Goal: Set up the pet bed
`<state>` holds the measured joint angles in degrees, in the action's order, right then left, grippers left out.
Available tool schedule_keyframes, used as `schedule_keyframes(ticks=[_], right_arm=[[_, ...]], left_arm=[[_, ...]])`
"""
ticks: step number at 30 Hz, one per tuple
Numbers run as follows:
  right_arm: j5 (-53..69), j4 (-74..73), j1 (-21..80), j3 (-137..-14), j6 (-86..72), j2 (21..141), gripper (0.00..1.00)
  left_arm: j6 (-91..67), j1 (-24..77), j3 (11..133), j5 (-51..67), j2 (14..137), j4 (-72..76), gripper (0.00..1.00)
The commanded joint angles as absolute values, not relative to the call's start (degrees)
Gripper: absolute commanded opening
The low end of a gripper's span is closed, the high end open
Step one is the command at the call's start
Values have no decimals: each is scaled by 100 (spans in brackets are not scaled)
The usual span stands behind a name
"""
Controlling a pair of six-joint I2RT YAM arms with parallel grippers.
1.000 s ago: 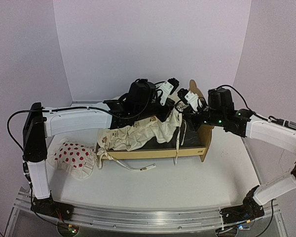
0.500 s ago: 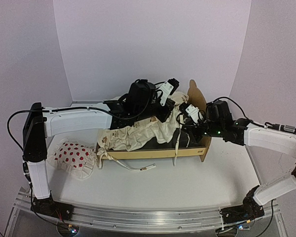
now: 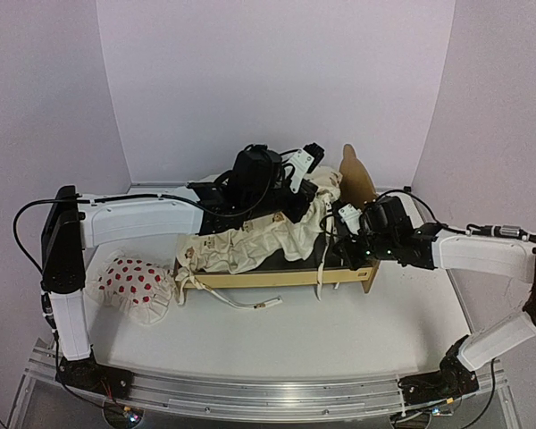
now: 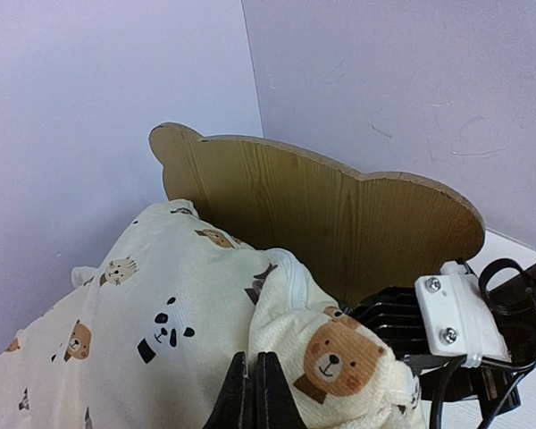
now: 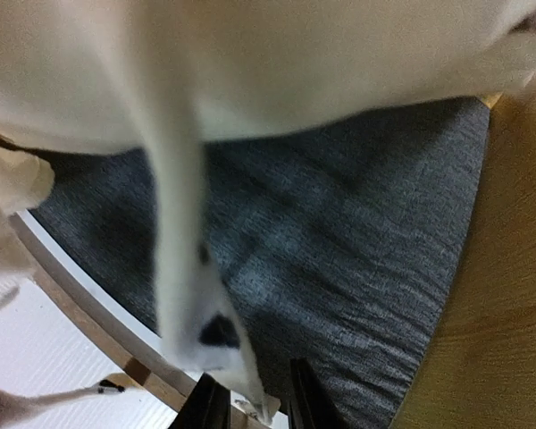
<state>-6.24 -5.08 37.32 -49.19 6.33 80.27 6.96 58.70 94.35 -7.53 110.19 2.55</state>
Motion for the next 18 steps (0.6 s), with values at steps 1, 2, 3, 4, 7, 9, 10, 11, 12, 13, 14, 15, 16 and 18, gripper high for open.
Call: schedule_keyframes(ticks=[1, 2, 3, 4, 7, 9, 10, 11, 12, 13, 14, 15, 16, 18], right_arm=[[-953, -1113, 3744, -4952, -28, 8056, 33], [-1005, -1287, 3744, -5004, -159, 8023, 39], [-1034, -1481, 3746, -5043, -233, 7964, 43], [-1044, -1657, 3744, -5082, -304, 7879, 47], [-891, -2001, 3746, -5056, -501, 7477, 59], [-764, -2110, 3748, -4908, -632, 7162, 63], [-735, -2146, 3745, -4818, -693, 6963, 65], [-715, -2167, 3744, -4713, -773, 6786, 65], [-682, -2169, 3744, -4568, -884, 6610, 66], [-633, -2169, 3745, -4409, -1003, 6424, 66], [-561, -2159, 3746, -4256, -1123, 6264, 66], [-503, -2144, 3745, -4137, -1225, 6150, 66], [-448, -2122, 3753, -3973, -1345, 6028, 66], [-459, -2040, 3776, -3642, -1505, 5827, 66]], left_arm=[[526, 5837, 9455, -681, 11008, 383, 0], [514, 5836, 9467, -668, 11048, 385, 0], [503, 5836, 9486, -660, 11087, 384, 0], [497, 5836, 9506, -657, 11130, 386, 0], [486, 5836, 9578, -654, 11235, 385, 0], [487, 5842, 9621, -651, 11296, 382, 0], [485, 5838, 9634, -651, 11313, 379, 0], [484, 5836, 9645, -650, 11335, 380, 0], [483, 5836, 9653, -642, 11351, 383, 0], [483, 5838, 9662, -635, 11367, 387, 0], [484, 5839, 9671, -632, 11384, 392, 0], [487, 5836, 9680, -628, 11404, 391, 0], [491, 5836, 9688, -629, 11415, 390, 0], [492, 5837, 9704, -632, 11430, 385, 0]])
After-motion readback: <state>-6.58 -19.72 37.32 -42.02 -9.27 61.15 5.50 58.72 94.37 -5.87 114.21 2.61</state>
